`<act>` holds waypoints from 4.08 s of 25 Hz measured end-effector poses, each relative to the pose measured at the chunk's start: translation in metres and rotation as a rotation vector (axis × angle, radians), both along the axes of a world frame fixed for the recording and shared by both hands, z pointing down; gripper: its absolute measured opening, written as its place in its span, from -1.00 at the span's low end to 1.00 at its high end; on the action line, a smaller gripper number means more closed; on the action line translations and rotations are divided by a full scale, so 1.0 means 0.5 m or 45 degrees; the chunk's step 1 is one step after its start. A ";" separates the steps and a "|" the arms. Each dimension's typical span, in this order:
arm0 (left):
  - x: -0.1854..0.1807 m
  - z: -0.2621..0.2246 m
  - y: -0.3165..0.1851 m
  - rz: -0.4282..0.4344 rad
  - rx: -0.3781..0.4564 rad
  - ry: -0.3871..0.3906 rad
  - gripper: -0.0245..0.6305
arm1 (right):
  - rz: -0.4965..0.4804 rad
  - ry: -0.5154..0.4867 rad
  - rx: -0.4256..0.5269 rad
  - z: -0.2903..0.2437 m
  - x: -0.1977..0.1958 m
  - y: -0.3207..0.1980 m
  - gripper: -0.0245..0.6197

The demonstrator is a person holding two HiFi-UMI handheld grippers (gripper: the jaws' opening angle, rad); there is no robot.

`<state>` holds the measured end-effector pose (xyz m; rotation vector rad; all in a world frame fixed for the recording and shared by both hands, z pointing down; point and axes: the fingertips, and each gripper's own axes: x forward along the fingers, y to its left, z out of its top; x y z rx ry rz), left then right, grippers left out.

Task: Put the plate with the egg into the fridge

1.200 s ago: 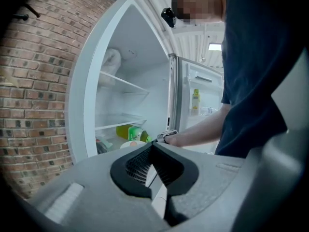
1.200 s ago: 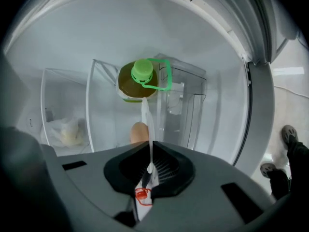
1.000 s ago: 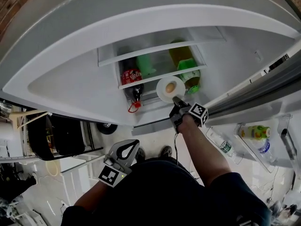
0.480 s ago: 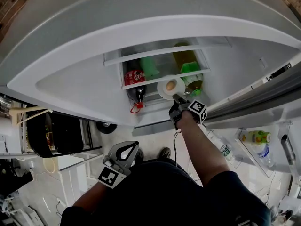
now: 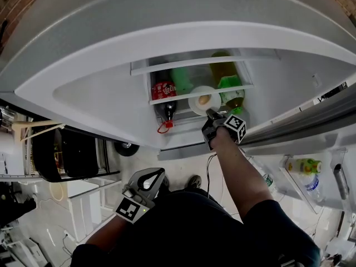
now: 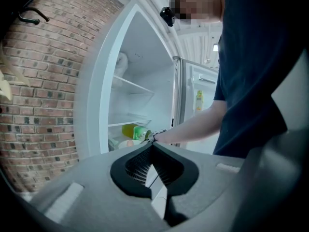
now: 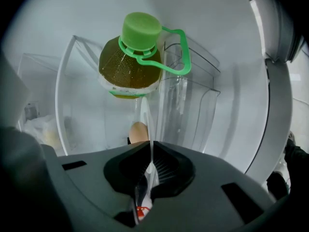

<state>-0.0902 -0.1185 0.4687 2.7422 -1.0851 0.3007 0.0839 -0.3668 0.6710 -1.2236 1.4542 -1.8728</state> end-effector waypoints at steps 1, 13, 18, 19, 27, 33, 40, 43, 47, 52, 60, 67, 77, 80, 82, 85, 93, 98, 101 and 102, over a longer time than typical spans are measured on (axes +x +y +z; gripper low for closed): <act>0.000 0.000 0.001 0.000 -0.001 0.002 -0.92 | -0.001 -0.002 0.002 0.001 -0.001 -0.003 -0.86; -0.008 -0.005 0.003 -0.009 0.003 0.019 -0.92 | -0.065 0.028 -0.001 -0.013 -0.020 -0.017 -0.68; -0.015 -0.003 0.006 -0.014 -0.001 0.030 -0.92 | -0.096 0.055 0.006 -0.021 -0.027 -0.010 -0.55; -0.016 -0.004 0.007 -0.014 -0.001 0.031 -0.92 | -0.104 0.055 0.007 -0.023 -0.029 -0.009 -0.52; -0.025 -0.003 0.017 -0.013 -0.003 0.047 -0.92 | -0.146 0.106 0.015 -0.021 -0.034 0.012 -0.45; -0.020 -0.003 0.029 0.011 0.000 0.052 -0.92 | -0.130 0.080 0.058 -0.018 -0.035 0.020 -0.41; -0.018 -0.007 0.038 0.025 0.006 0.060 -0.92 | -0.109 0.044 0.067 -0.012 -0.031 0.054 -0.23; -0.015 -0.010 0.040 0.044 0.014 0.061 -0.92 | -0.132 0.025 0.084 -0.023 -0.038 0.085 -0.22; -0.007 -0.013 0.044 0.072 0.025 0.071 -0.92 | -0.204 0.010 0.194 -0.077 -0.068 0.148 -0.22; 0.014 -0.022 0.044 0.134 0.038 0.100 -0.92 | -0.288 0.113 0.419 -0.175 -0.088 0.228 -0.28; 0.051 -0.040 0.048 0.251 0.072 0.134 -0.92 | -0.474 0.420 0.772 -0.323 -0.108 0.361 -0.79; 0.077 -0.055 0.052 0.337 0.082 0.158 -0.92 | -0.676 0.699 1.067 -0.398 -0.156 0.458 -0.87; 0.092 -0.064 0.054 0.410 0.091 0.162 -0.92 | -0.757 1.089 1.324 -0.438 -0.179 0.519 -0.89; 0.094 -0.060 0.054 0.430 0.088 0.150 -0.92 | -0.773 1.150 1.377 -0.442 -0.189 0.524 -0.90; 0.096 -0.061 0.054 0.430 0.080 0.162 -0.92 | -0.785 1.168 1.384 -0.444 -0.194 0.525 -0.90; 0.096 -0.060 0.055 0.432 0.077 0.166 -0.92 | -0.802 1.172 1.390 -0.444 -0.203 0.527 -0.90; 0.083 -0.058 0.060 0.414 0.078 0.158 -0.92 | -0.831 1.172 1.402 -0.443 -0.218 0.534 -0.90; 0.077 -0.059 0.065 0.406 0.084 0.158 -0.92 | -0.840 1.183 1.402 -0.443 -0.223 0.539 -0.90; 0.075 -0.061 0.067 0.406 0.088 0.160 -0.92 | -0.839 1.186 1.397 -0.444 -0.225 0.542 -0.90; 0.074 -0.062 0.068 0.407 0.093 0.162 -0.92 | -0.837 1.186 1.396 -0.444 -0.225 0.543 -0.90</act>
